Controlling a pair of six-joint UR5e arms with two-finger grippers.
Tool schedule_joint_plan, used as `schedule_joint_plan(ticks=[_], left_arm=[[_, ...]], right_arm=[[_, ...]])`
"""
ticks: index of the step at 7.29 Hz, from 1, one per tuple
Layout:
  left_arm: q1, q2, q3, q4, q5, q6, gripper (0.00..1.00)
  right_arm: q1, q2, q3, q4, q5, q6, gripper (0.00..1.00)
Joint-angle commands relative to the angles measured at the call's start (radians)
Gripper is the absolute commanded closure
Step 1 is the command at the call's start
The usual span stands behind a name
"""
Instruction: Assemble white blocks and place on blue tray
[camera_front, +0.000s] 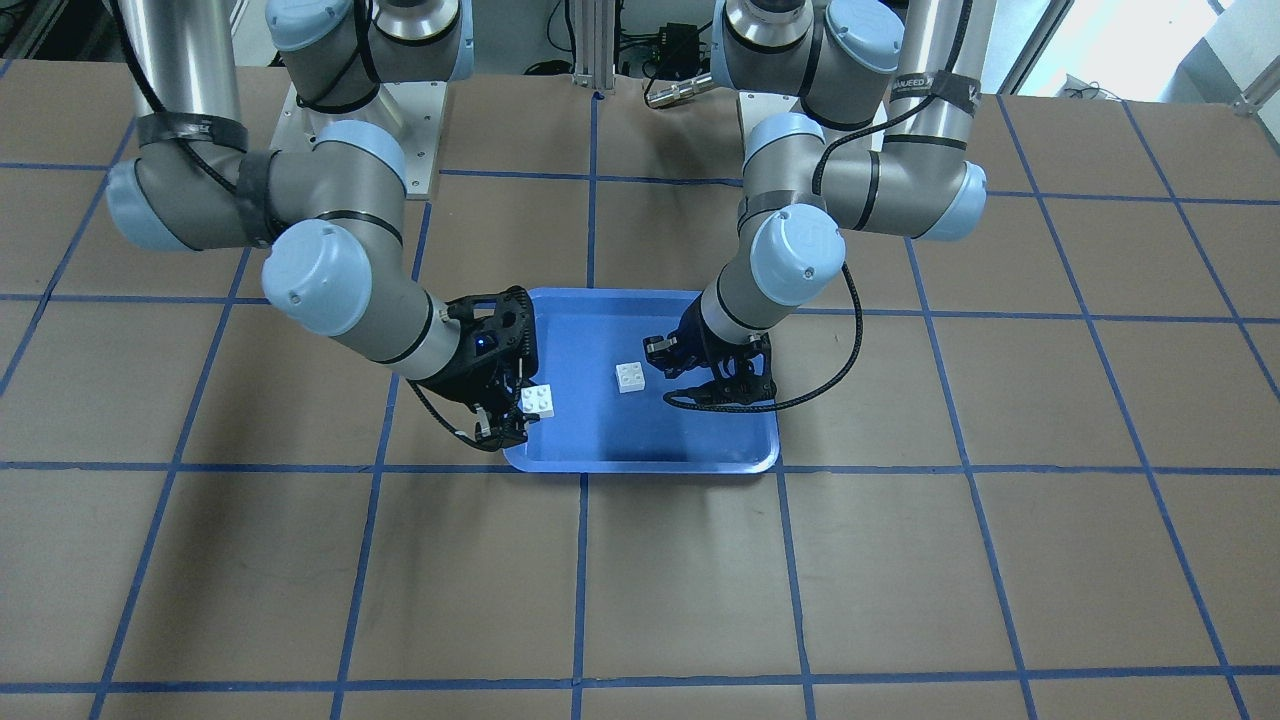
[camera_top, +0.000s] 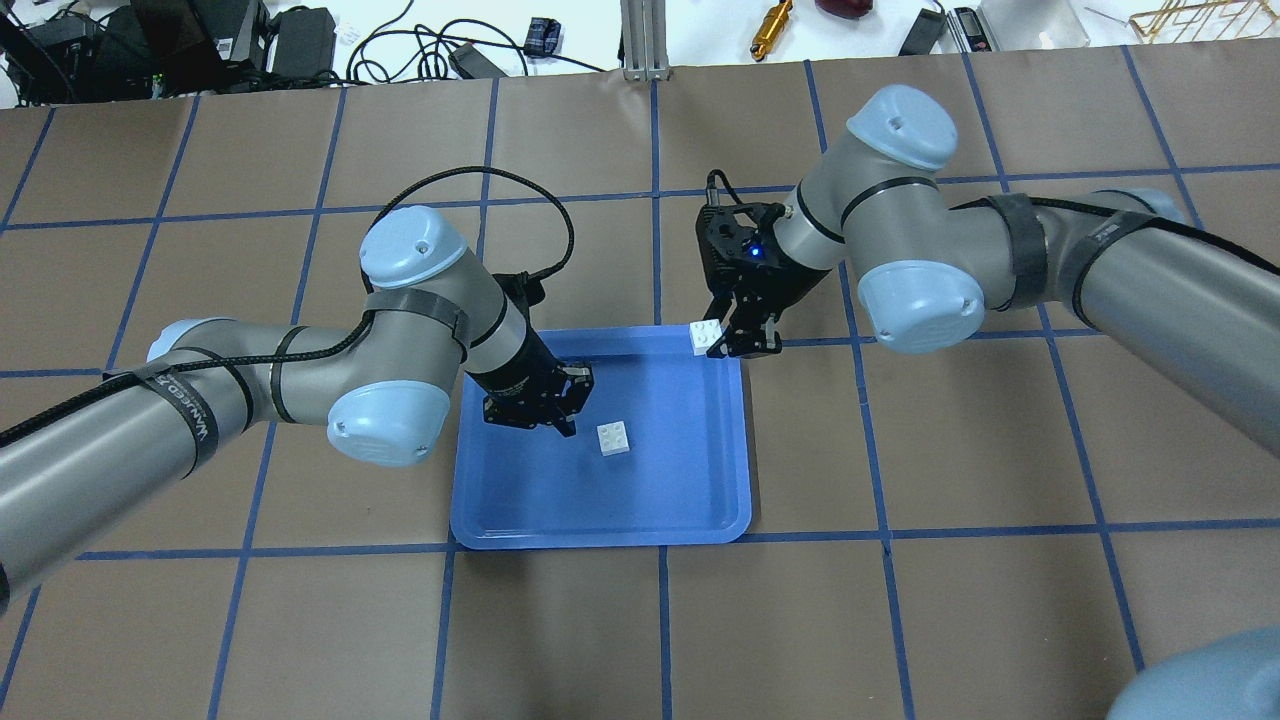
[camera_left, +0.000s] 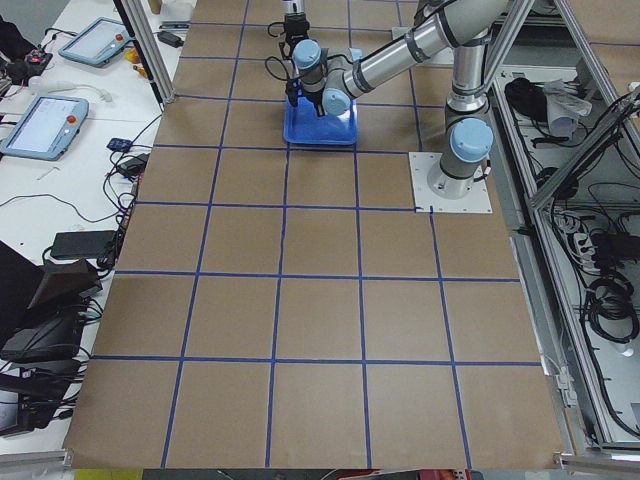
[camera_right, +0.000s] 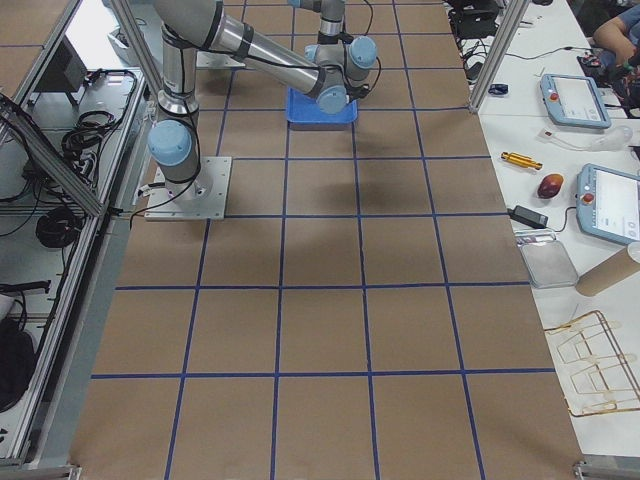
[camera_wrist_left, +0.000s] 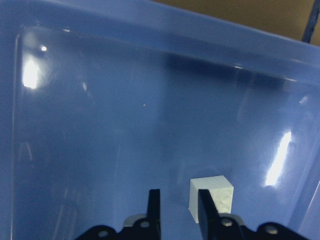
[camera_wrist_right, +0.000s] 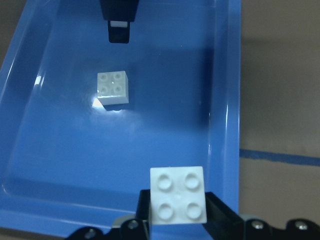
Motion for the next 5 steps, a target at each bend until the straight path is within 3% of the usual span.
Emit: schedule_joint_plan(ticks=[1, 5], left_arm=[[-0.003, -0.017, -0.004, 0.006, -0.047, -0.014, 1.0], [-0.008, -0.031, -0.005, 0.005, -0.065, -0.014, 1.0]], right_arm=[[0.034, 0.002, 0.13, -0.197, 0.0, 0.06, 1.0], [0.065, 0.005, 0.175, -0.243, 0.002, 0.216, 1.0]])
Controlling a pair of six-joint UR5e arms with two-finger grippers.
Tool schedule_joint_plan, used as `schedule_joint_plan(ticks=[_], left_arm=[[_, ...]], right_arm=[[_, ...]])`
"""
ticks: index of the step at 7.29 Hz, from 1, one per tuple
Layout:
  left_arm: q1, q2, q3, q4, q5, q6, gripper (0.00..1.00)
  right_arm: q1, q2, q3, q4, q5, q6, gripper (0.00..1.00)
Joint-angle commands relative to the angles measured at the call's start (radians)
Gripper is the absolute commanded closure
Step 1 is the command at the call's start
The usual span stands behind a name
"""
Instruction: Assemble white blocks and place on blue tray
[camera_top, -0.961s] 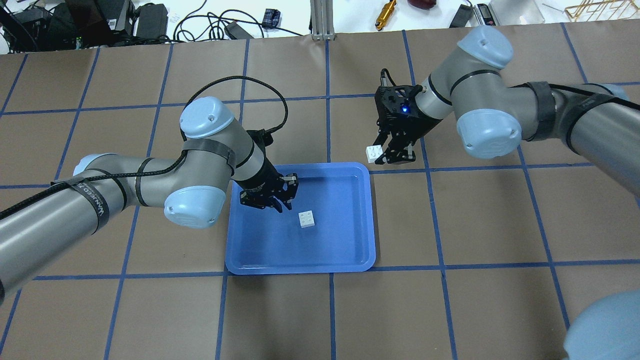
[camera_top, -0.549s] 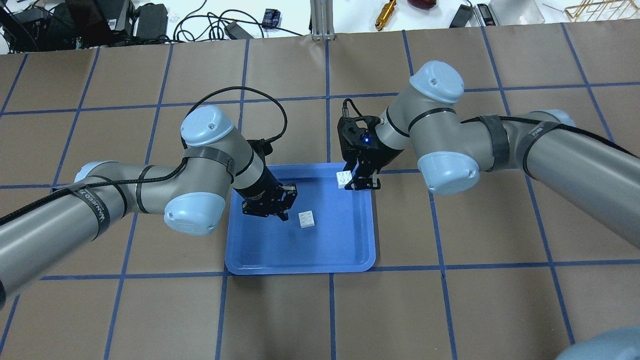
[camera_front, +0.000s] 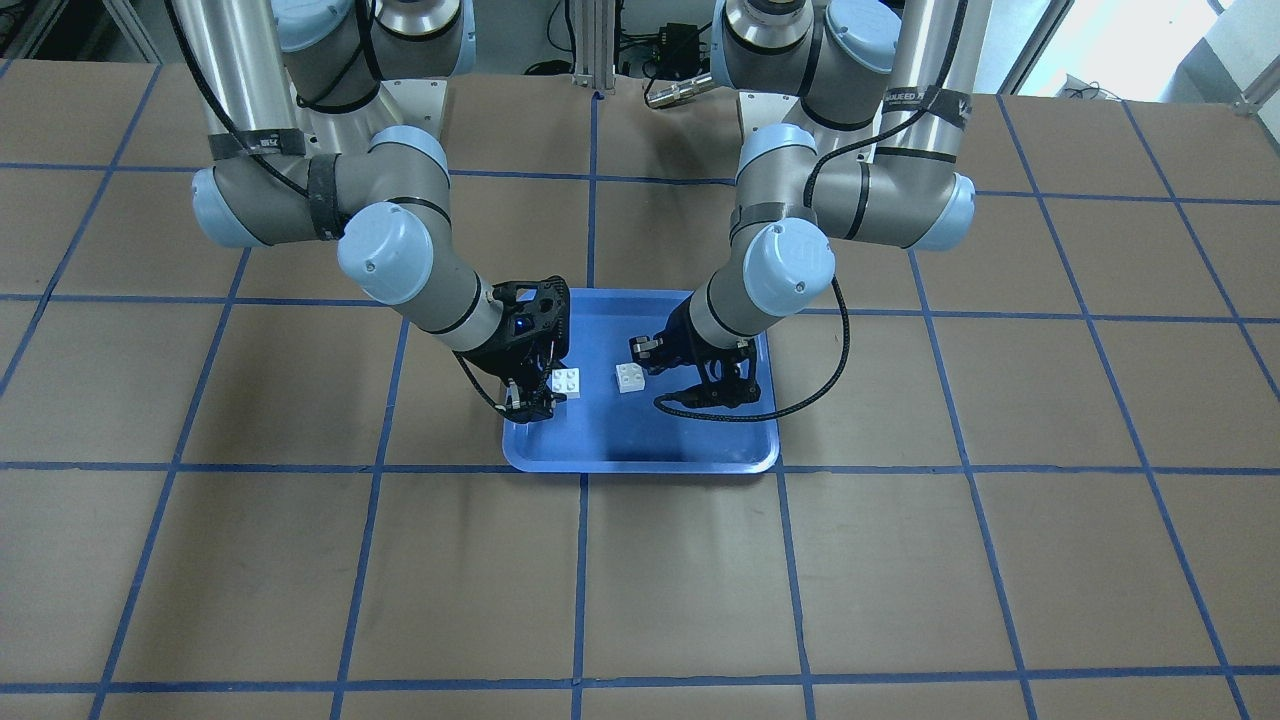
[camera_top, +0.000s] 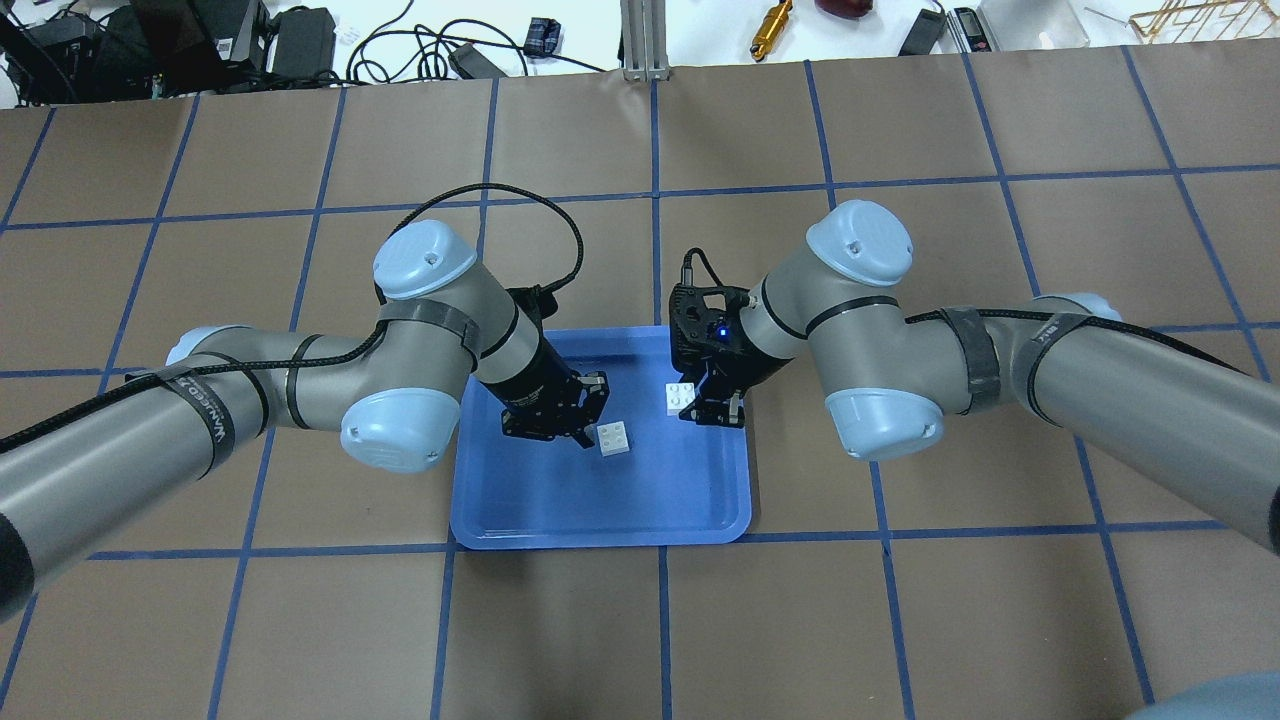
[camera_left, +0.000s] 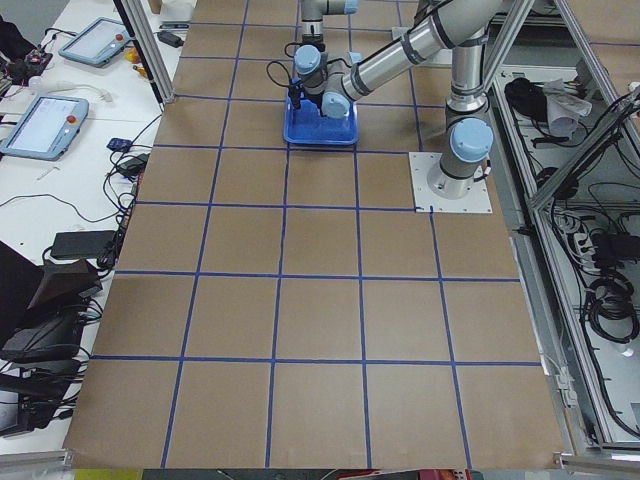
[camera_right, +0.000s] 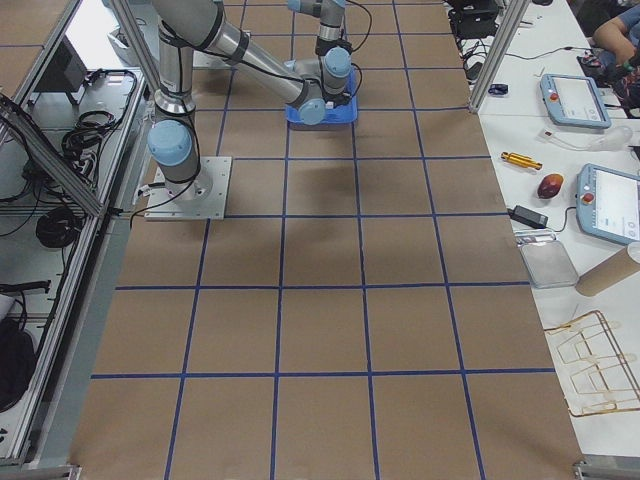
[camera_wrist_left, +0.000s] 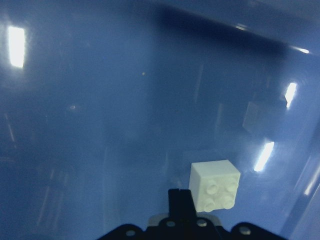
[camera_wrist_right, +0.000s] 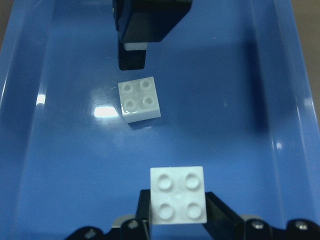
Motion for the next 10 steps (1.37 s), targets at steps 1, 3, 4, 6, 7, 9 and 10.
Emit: schedule_joint_plan(ticks=[1, 3, 4, 6, 7, 9, 10], left_arm=[[0.002, -0.005, -0.001, -0.005, 0.002, 0.009, 1.0], [0.002, -0.019, 0.005, 0.006, 0.004, 0.018, 1.0], [0.001, -0.031, 0.005, 0.033, 0.002, 0.029, 1.0], [-0.002, -0.031, 0.002, 0.035, 0.002, 0.026, 1.0], [-0.008, -0.033, 0.002, 0.035, 0.002, 0.026, 1.0], [-0.022, -0.031, 0.002, 0.035, 0.005, 0.026, 1.0], [-0.024, -0.031, 0.002, 0.035, 0.005, 0.026, 1.0]], right_arm=[[0.028, 0.01, 0.011, -0.017, 0.001, 0.029, 1.0], [0.031, 0.029, 0.013, -0.063, 0.002, 0.026, 1.0], [0.031, 0.05, 0.013, -0.084, 0.004, 0.027, 1.0], [0.036, 0.066, 0.013, -0.112, 0.01, 0.027, 1.0], [0.053, 0.069, 0.013, -0.114, 0.013, 0.029, 1.0], [0.059, 0.07, 0.013, -0.112, 0.015, 0.029, 1.0], [0.063, 0.07, 0.013, -0.112, 0.015, 0.029, 1.0]])
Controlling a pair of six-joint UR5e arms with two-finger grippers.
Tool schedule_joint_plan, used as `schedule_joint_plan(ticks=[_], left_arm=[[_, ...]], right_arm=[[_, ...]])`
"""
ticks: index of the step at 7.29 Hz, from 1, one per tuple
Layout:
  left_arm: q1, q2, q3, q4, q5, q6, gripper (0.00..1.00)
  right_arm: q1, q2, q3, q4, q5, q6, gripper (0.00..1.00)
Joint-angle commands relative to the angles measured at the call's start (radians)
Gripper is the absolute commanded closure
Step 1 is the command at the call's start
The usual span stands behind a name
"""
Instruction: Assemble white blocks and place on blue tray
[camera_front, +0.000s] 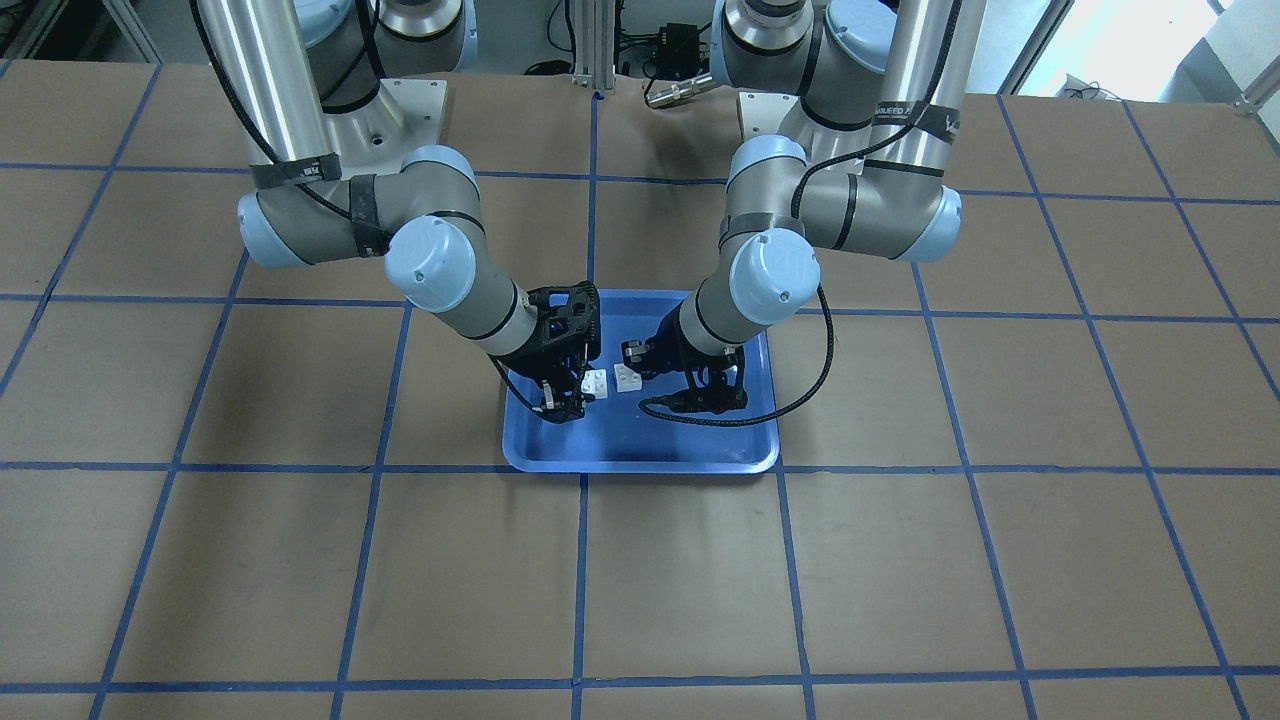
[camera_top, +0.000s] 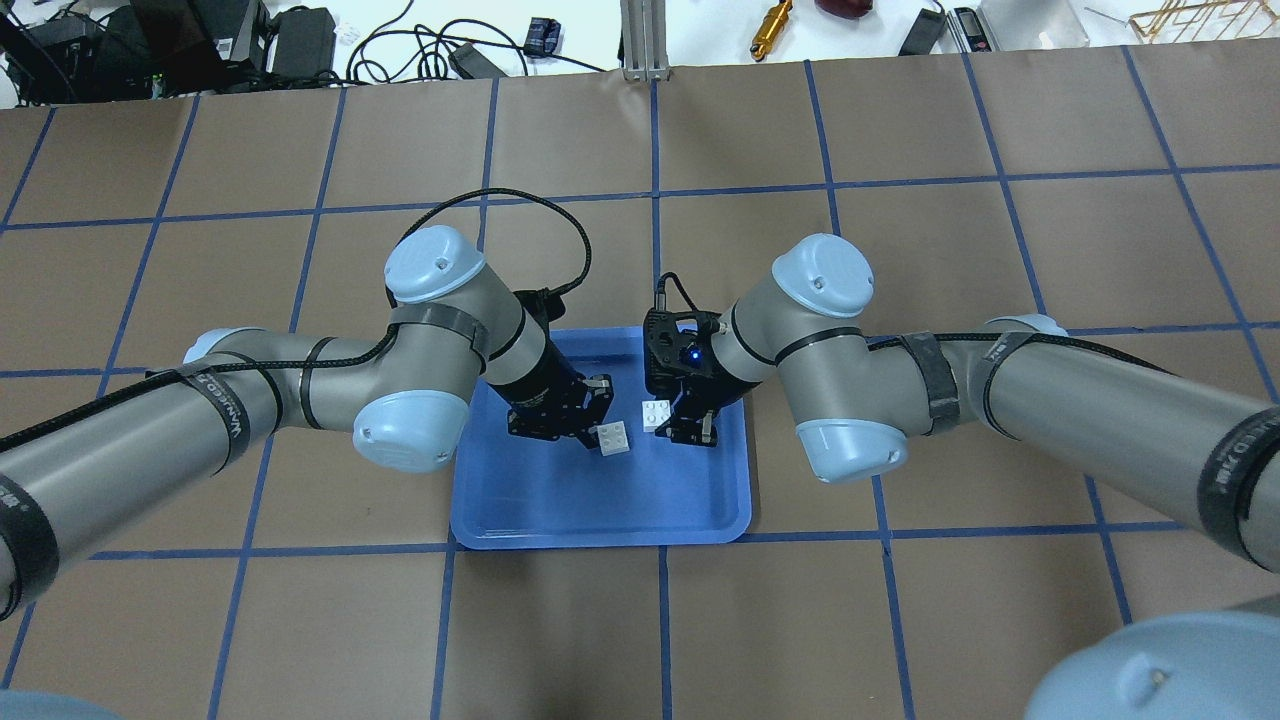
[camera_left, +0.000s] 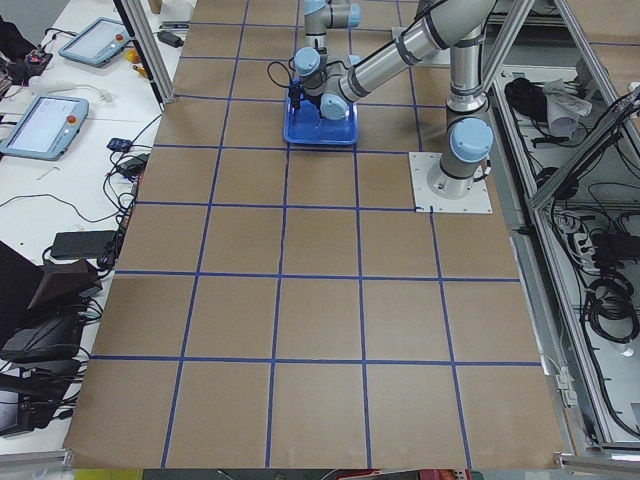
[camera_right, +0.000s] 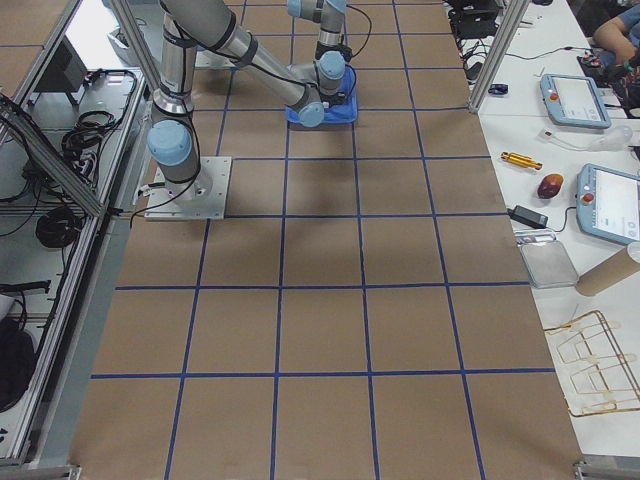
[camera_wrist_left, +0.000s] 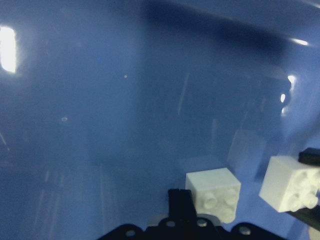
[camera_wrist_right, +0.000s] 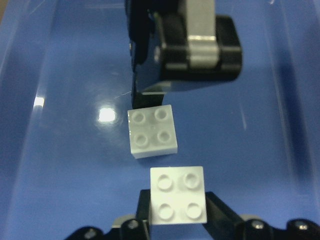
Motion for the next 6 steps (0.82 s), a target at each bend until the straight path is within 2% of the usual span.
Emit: schedule_joint_plan(ticks=[1, 5, 6], left_arm=[[-0.003, 0.001, 0.0, 0.0, 0.0, 0.0, 1.0], [-0.005, 0.002, 0.0, 0.0, 0.0, 0.002, 1.0], [-0.005, 0.002, 0.0, 0.0, 0.0, 0.005, 1.0]], right_arm=[[0.005, 0.002, 0.0, 0.0, 0.001, 0.0, 1.0], [0.007, 0.018, 0.0, -0.003, 0.001, 0.0, 0.93], [0.007, 0.018, 0.0, -0.001, 0.002, 0.0, 0.76]])
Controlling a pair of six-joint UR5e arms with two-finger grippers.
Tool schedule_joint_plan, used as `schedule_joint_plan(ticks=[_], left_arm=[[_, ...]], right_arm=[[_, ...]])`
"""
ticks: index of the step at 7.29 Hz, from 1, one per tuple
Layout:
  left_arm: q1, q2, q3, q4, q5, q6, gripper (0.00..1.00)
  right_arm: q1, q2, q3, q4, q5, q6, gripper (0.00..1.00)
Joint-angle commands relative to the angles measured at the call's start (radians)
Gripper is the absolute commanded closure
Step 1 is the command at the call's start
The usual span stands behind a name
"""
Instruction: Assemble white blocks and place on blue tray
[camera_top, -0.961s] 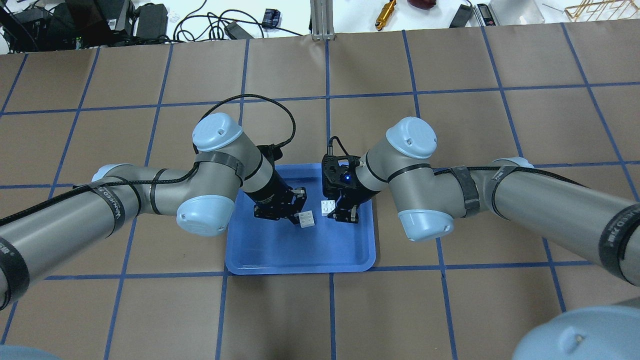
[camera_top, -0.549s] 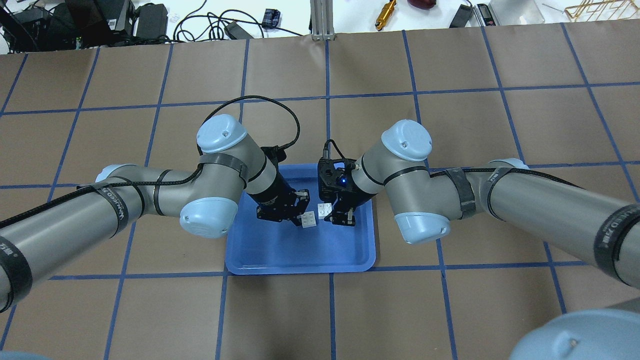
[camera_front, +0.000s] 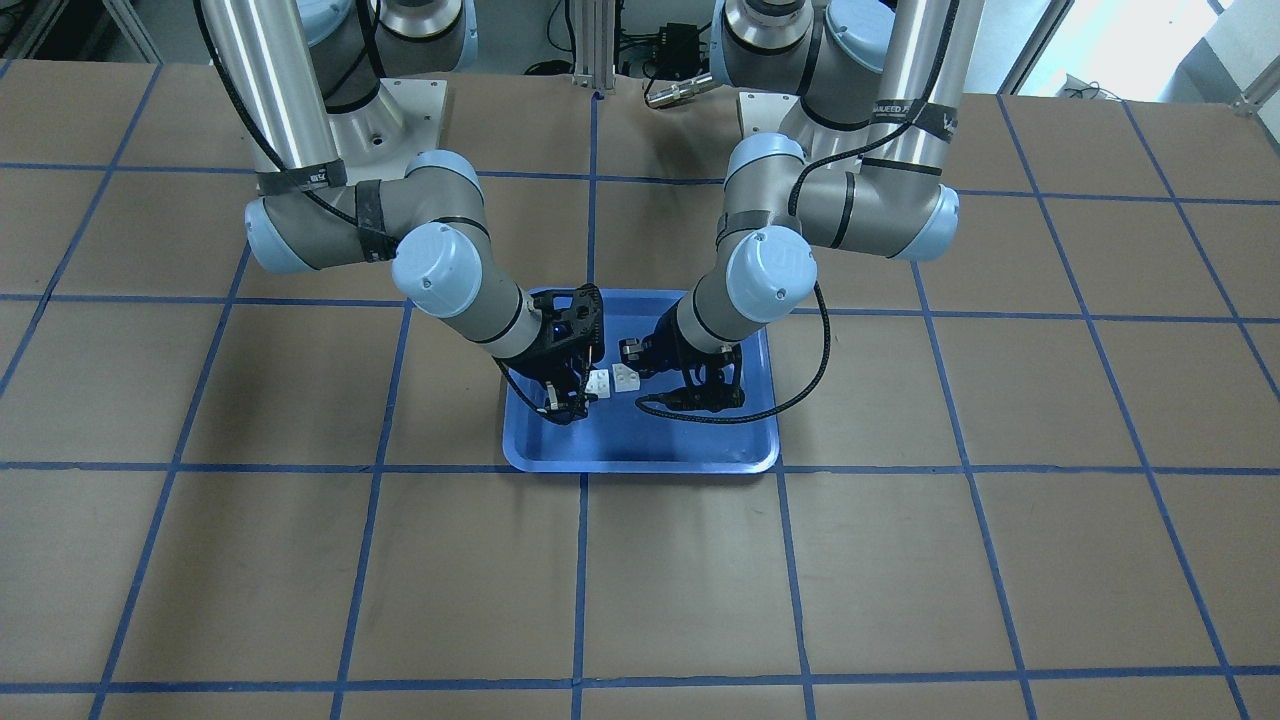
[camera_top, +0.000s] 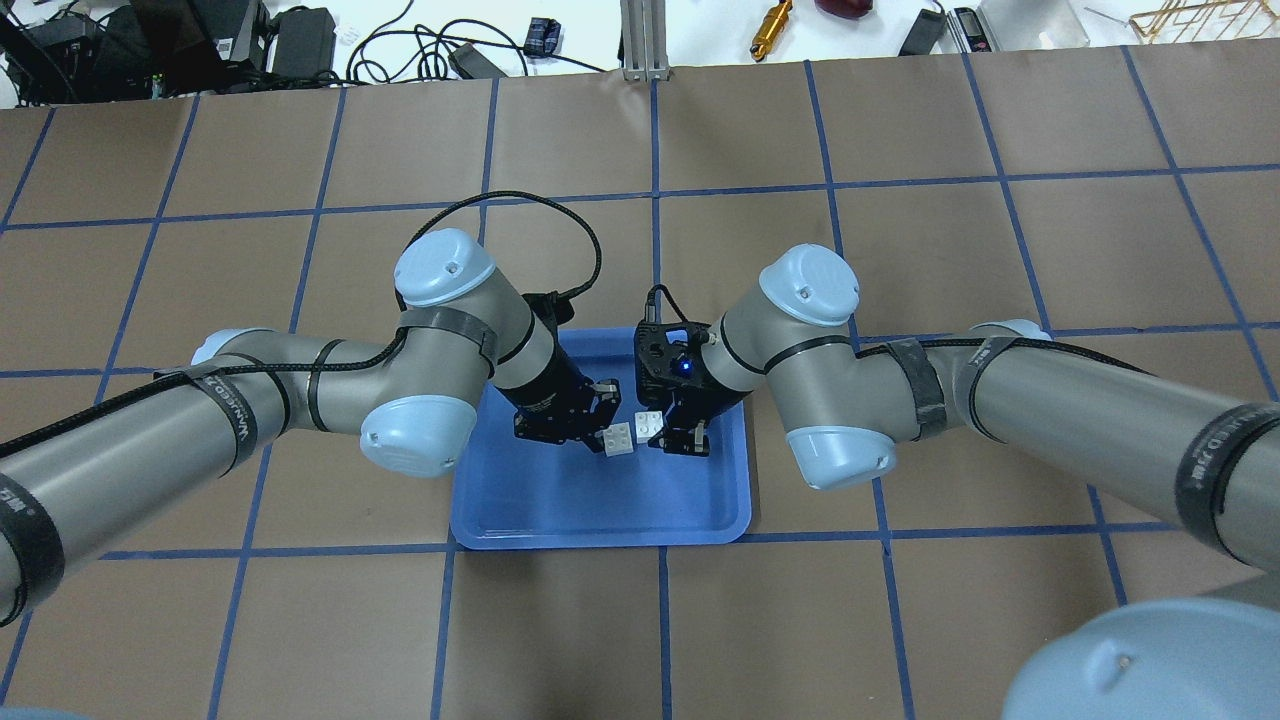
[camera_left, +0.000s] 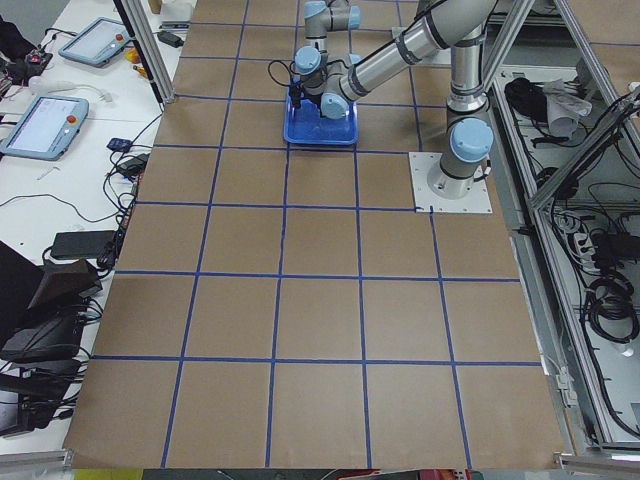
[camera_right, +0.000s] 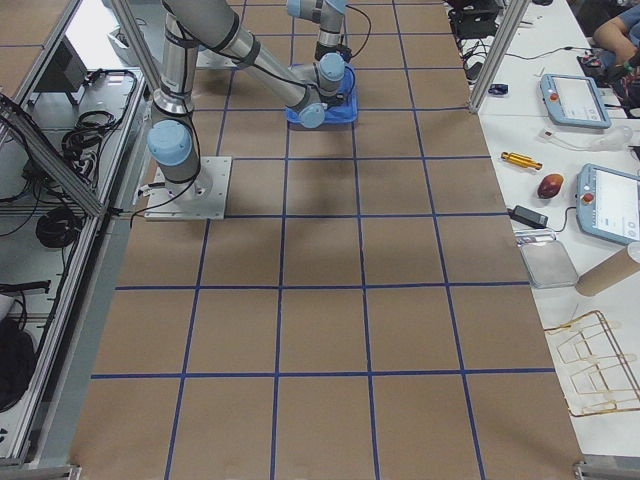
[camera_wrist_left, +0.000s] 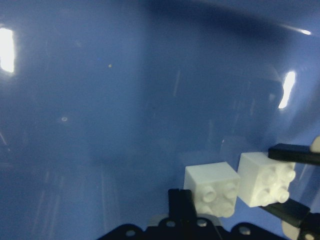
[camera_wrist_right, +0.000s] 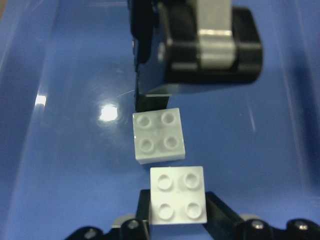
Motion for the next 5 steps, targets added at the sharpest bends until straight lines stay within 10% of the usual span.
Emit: schedule_joint_plan(ticks=[1, 4, 5], left_arm=[[0.0, 0.0, -0.002, 0.0, 0.002, 0.002, 1.0], [0.0, 0.002, 0.0, 0.0, 0.0, -0.002, 1.0], [0.0, 0.002, 0.0, 0.001, 0.002, -0.001, 1.0]], right_arm=[[0.002, 0.002, 0.0, 0.001, 0.003, 0.0, 0.75], [0.025, 0.002, 0.0, 0.001, 0.0, 0.002, 0.7], [0.025, 0.003, 0.0, 0.001, 0.001, 0.0, 0.55]])
